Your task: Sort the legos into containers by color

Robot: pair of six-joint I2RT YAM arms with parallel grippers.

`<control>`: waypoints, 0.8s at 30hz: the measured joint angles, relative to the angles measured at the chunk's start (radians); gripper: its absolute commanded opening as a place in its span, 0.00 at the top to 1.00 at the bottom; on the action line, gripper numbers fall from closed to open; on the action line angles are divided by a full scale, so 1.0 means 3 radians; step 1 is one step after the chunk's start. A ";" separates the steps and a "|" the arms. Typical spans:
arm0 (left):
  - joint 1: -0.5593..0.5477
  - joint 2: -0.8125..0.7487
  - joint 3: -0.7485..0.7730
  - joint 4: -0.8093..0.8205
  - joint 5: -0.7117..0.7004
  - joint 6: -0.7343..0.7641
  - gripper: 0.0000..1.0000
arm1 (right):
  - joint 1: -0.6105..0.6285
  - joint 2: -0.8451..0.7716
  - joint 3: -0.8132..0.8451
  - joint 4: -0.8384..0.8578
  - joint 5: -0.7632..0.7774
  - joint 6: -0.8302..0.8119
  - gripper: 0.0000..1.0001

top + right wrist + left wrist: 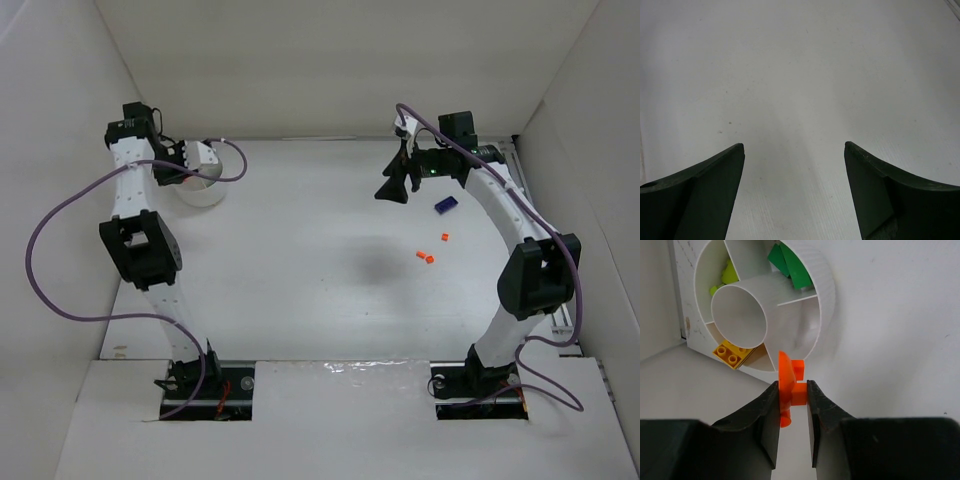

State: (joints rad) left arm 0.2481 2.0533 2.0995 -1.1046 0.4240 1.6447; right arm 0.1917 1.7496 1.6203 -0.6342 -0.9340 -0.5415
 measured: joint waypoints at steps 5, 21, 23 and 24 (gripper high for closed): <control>-0.0031 0.0121 0.0010 0.0000 -0.0061 0.0093 0.94 | 0.0006 0.0000 0.0000 0.0001 0.0009 0.0000 0.15; -0.0139 0.0267 0.0013 0.0058 -0.0058 0.0139 0.94 | 0.0042 0.0000 0.0000 0.0047 0.0046 0.0028 0.15; -0.0139 0.0301 0.0013 0.0065 -0.0058 0.0139 0.94 | 0.0042 0.0000 0.0000 0.0047 0.0050 0.0029 0.15; -0.0139 0.0313 0.0013 0.0067 -0.0060 0.0139 0.94 | 0.0042 0.0000 0.0000 0.0047 0.0052 0.0029 0.15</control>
State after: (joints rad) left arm 0.2066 2.1471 2.1033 -1.0843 0.4061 1.6863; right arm 0.2043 1.7496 1.6203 -0.6201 -0.9184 -0.5327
